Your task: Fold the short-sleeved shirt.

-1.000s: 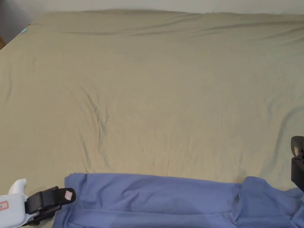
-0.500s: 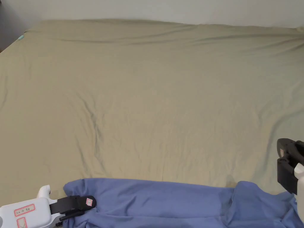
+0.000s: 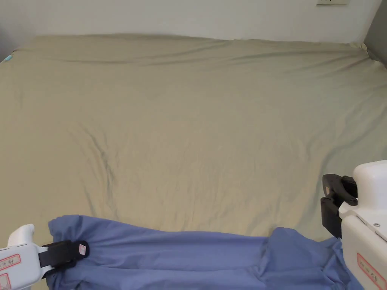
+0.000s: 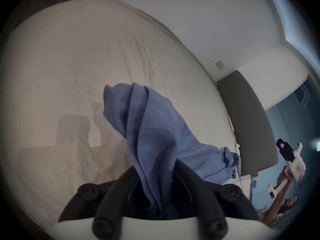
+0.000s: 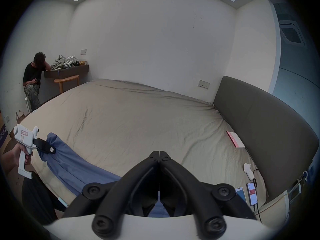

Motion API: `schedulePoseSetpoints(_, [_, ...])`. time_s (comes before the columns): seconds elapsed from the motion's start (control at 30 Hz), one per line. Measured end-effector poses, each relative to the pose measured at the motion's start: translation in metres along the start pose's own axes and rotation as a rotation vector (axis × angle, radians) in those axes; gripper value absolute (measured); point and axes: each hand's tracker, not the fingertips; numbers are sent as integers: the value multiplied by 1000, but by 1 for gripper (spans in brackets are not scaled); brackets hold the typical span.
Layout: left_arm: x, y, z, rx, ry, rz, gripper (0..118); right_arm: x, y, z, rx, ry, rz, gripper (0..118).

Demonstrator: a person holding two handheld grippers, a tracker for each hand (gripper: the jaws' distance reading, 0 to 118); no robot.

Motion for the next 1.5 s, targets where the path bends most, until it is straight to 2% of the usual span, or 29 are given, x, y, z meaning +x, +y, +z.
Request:
schedulePoseSetpoints(0.07, [-12, 7, 9, 41, 13, 97, 9, 1, 0, 2, 1, 2, -1, 2])
schedulePoseSetpoints(0.13, [-20, 12, 21, 79, 35, 120, 9, 2, -1, 3, 3, 1, -1, 2])
schedulePoseSetpoints(0.27, [-22, 17, 42, 77, 65, 68, 9, 4, -1, 5, 5, -5, 2, 2])
schedulePoseSetpoints(0.37, [15, 11, 48, 74, 134, -57, 9, 6, -1, 4, 2, -4, -11, 2])
schedulePoseSetpoints(0.5, [62, 7, 39, 51, 138, -86, 9, 6, -2, 8, 7, 4, -21, 2])
schedulePoseSetpoints(0.6, [91, 1, 23, 12, 109, -100, 9, 8, -4, 13, 15, 13, -22, 2])
schedulePoseSetpoints(0.7, [125, -14, -3, -9, 111, -212, 9, 12, -6, 16, 20, 13, -40, 2])
schedulePoseSetpoints(0.83, [156, -37, -46, -70, 107, -175, 9, 20, -10, 19, 21, 13, -68, 2])
schedulePoseSetpoints(1.1, [177, -74, -128, -199, 183, -202, 9, 35, -16, 23, 20, -1, -86, 2])
schedulePoseSetpoints(1.13, [180, -78, -134, -214, 185, -204, 17, 37, -18, 24, 25, -1, -95, 2])
schedulePoseSetpoints(1.17, [186, -82, -139, -226, 204, -212, 35, 39, -19, 25, 28, -3, -103, 2])
schedulePoseSetpoints(1.2, [190, -84, -143, -235, 206, -220, 61, 40, -20, 25, 25, -2, -104, 2])
schedulePoseSetpoints(1.23, [192, -85, -142, -243, 161, -221, 61, 41, -20, 25, 22, -1, -104, 2])
schedulePoseSetpoints(1.27, [197, -85, -140, -246, 53, -201, 71, 42, -21, 24, 18, -3, -101, 2])
schedulePoseSetpoints(1.3, [202, -83, -137, -258, -16, -175, 90, 42, -21, 24, 16, -5, -98, 2])
schedulePoseSetpoints(1.33, [207, -80, -132, -261, -67, -151, 115, 43, -21, 23, 14, -7, -96, 2])
schedulePoseSetpoints(1.37, [212, -75, -122, -218, -107, -149, 118, 44, -21, 23, 11, -8, -95, 2])
schedulePoseSetpoints(1.43, [216, -62, -104, -163, -147, -153, 114, 45, -22, 23, 10, -10, -99, 2])
schedulePoseSetpoints(1.47, [216, -56, -93, -129, -147, -154, 110, 45, -21, 23, 10, -10, -101, 2])
schedulePoseSetpoints(1.5, [215, -50, -84, -98, -148, -156, 101, 45, -21, 23, 11, -11, -102, 2])
